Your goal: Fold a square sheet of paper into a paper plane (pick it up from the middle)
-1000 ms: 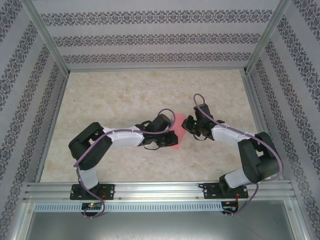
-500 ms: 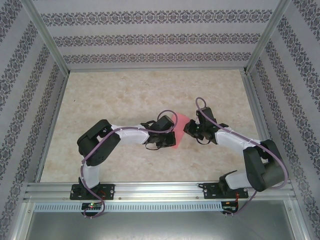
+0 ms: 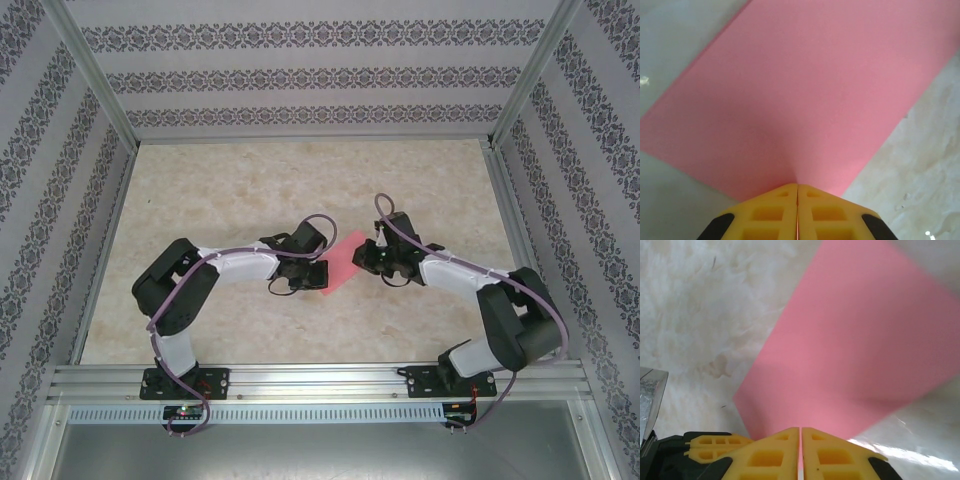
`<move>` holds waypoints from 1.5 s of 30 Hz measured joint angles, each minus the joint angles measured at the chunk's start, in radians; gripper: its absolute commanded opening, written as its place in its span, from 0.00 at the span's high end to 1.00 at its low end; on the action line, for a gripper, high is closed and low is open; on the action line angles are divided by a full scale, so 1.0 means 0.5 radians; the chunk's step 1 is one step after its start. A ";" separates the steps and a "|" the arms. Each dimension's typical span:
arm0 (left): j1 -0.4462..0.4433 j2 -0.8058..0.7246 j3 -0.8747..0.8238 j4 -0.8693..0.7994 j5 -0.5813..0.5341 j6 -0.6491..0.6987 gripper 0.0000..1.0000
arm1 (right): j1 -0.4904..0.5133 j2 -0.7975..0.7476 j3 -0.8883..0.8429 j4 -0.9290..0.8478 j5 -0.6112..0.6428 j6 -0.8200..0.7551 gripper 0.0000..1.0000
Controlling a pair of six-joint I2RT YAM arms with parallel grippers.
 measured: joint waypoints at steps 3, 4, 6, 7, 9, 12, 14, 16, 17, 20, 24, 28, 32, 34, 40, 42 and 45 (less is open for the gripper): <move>-0.005 -0.028 -0.042 0.149 0.104 -0.053 0.92 | 0.044 0.103 0.003 0.098 -0.056 0.017 0.95; -0.008 -0.029 -0.053 0.214 0.132 -0.082 0.93 | 0.056 0.136 0.003 0.124 -0.072 0.025 0.96; -0.013 -0.029 -0.069 0.324 0.163 -0.136 0.95 | 0.069 0.185 0.002 0.167 -0.098 0.047 0.99; -0.020 -0.029 -0.074 0.375 0.175 -0.161 0.96 | 0.070 0.203 0.002 0.185 -0.111 0.053 1.00; -0.036 -0.024 -0.076 0.446 0.186 -0.200 0.97 | 0.078 0.227 0.002 0.221 -0.133 0.062 1.00; -0.046 -0.003 -0.078 0.488 0.185 -0.242 0.99 | 0.078 0.240 0.000 0.256 -0.148 0.069 1.00; -0.046 0.021 -0.078 0.491 0.164 -0.256 1.00 | 0.078 0.240 -0.009 0.285 -0.160 0.070 1.00; -0.046 0.038 -0.080 0.490 0.130 -0.263 1.00 | 0.078 0.240 -0.034 0.315 -0.171 0.071 1.00; -0.046 0.047 -0.081 0.490 0.114 -0.266 1.00 | 0.076 0.240 -0.052 0.327 -0.176 0.072 1.00; -0.046 0.065 -0.087 0.486 0.075 -0.272 1.00 | 0.068 0.236 -0.099 0.344 -0.184 0.085 1.00; -0.046 0.090 -0.088 0.481 0.045 -0.280 1.00 | 0.060 0.204 -0.145 0.352 -0.191 0.095 1.00; -0.046 0.093 -0.089 0.480 0.032 -0.287 1.00 | 0.059 0.200 -0.155 0.363 -0.199 0.094 1.00; -0.046 0.093 -0.091 0.468 0.031 -0.287 1.00 | 0.059 0.234 -0.155 0.363 -0.212 0.092 1.00; -0.046 0.093 -0.091 0.466 0.032 -0.287 1.00 | 0.053 0.263 -0.154 0.361 -0.212 0.092 1.00; -0.046 0.093 -0.091 0.484 0.055 -0.288 1.00 | 0.040 0.319 -0.143 0.362 -0.230 0.091 1.00; -0.046 0.093 -0.091 0.519 0.077 -0.292 1.00 | 0.037 0.323 -0.143 0.363 -0.237 0.091 1.00; -0.046 0.094 -0.091 0.565 0.093 -0.294 1.00 | 0.037 0.323 -0.143 0.363 -0.240 0.091 1.00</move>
